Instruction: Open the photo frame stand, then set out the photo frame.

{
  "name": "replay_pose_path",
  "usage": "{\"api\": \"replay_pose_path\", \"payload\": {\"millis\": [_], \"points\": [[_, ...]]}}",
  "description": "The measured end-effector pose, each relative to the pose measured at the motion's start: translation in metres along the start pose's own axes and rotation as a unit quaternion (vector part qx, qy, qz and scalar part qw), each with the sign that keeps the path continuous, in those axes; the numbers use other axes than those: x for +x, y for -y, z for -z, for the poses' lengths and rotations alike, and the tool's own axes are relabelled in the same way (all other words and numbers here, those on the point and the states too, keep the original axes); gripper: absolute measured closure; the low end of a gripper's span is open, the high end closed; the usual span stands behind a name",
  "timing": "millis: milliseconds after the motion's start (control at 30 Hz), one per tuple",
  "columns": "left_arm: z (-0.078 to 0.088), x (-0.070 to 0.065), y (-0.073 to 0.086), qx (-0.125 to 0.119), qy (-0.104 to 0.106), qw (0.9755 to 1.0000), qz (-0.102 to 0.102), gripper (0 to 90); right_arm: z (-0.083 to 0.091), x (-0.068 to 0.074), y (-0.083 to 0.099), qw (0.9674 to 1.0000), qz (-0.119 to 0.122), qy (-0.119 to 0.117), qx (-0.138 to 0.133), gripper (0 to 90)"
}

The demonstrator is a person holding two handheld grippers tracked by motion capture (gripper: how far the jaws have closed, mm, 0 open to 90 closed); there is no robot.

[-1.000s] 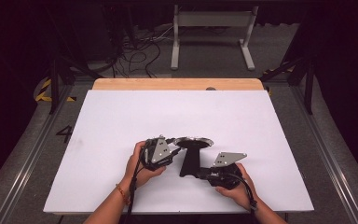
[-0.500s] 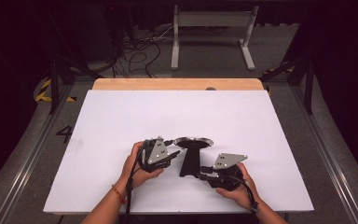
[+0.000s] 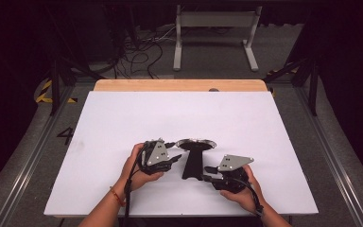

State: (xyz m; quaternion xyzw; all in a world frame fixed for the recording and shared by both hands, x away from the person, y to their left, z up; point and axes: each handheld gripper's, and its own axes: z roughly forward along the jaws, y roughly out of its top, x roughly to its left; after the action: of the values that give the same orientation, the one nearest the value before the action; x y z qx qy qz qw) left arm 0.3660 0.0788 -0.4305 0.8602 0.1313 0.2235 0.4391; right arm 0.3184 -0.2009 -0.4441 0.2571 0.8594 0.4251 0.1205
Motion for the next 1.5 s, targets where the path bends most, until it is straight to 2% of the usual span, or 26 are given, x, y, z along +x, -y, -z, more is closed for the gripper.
{"api": "replay_pose_path", "payload": {"millis": [67, 233, 300, 400, 600, 700, 833, 933, 1033, 1200, 1500], "points": [[0.000, 0.000, 0.000, 0.000, -0.006, 1.0000, 0.004, 52.9, 0.001, 0.000, 0.000, 1.0000, -0.002, -0.002, -0.003, 65.4], [0.000, 0.000, 0.000, -0.001, -0.002, 1.0000, 0.004, 50.5, 0.001, 0.000, -0.002, 0.9999, -0.004, -0.005, -0.008, 63.5], [0.000, -0.001, -0.001, -0.003, -0.007, 1.0000, 0.005, 49.8, -0.002, 0.001, -0.002, 1.0000, -0.004, -0.007, -0.004, 62.5], [-0.001, -0.001, -0.001, -0.008, -0.003, 0.9999, 0.008, 48.9, -0.004, 0.003, -0.002, 1.0000, -0.001, -0.005, 0.000, 60.6], [-0.011, 0.001, -0.003, -0.011, 0.003, 0.9998, 0.015, 46.4, -0.014, 0.001, -0.001, 0.9996, -0.021, -0.017, 0.008, 57.1], [-0.016, 0.000, -0.004, -0.010, 0.002, 0.9999, 0.014, 46.1, -0.019, 0.000, 0.000, 0.9991, -0.032, -0.026, 0.009, 58.2], [-0.021, 0.001, -0.006, -0.015, 0.005, 0.9997, 0.017, 50.6, -0.023, -0.001, 0.001, 0.9985, -0.040, -0.035, 0.009, 63.5], [-0.023, 0.000, -0.007, -0.016, -0.002, 0.9998, 0.015, 55.1, -0.025, -0.002, 0.004, 0.9982, -0.046, -0.037, 0.011, 68.1], [-0.023, 0.001, -0.006, -0.018, -0.010, 0.9996, 0.022, 60.2, -0.025, -0.002, 0.003, 0.9984, -0.045, -0.032, 0.011, 72.2], [-0.024, 0.002, -0.006, -0.014, -0.015, 0.9996, 0.022, 65.4, -0.025, -0.003, 0.004, 0.9981, -0.049, -0.036, 0.010, 73.4], [-0.021, 0.002, -0.005, -0.002, -0.015, 0.9998, 0.016, 67.5, -0.023, -0.005, 0.005, 0.9977, -0.052, -0.043, 0.011, 76.5]]}}
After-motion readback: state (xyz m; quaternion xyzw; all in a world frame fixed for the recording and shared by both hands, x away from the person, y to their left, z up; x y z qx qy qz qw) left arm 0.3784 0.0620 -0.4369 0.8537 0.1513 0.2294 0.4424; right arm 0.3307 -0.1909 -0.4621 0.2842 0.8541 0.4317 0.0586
